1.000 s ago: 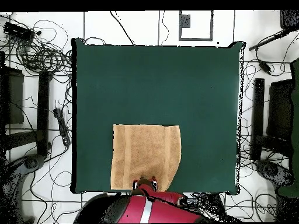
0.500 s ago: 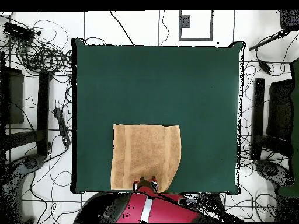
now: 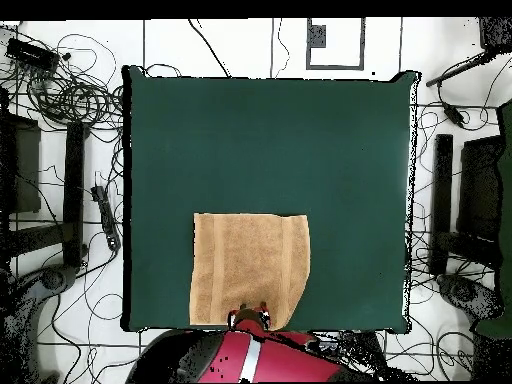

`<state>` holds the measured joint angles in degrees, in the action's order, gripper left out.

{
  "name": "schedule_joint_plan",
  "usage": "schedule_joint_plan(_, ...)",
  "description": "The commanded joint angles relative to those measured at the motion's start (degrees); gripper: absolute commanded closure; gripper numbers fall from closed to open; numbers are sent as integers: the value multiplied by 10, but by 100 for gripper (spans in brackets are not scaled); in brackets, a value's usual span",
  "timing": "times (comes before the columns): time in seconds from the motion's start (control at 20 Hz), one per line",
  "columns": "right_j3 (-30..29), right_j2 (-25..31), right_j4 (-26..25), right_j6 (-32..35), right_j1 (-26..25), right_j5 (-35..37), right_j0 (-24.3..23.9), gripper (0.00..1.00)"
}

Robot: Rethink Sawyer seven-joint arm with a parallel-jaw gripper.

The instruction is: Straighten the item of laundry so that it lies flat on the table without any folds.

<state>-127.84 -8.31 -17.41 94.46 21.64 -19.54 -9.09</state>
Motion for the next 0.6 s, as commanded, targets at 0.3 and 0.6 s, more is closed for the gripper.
schedule_joint_plan(0.3,26,8,13,103,-64,-11,12,0)
schedule_joint_plan(0.6,28,-9,5,94,-78,-12,-6,0)
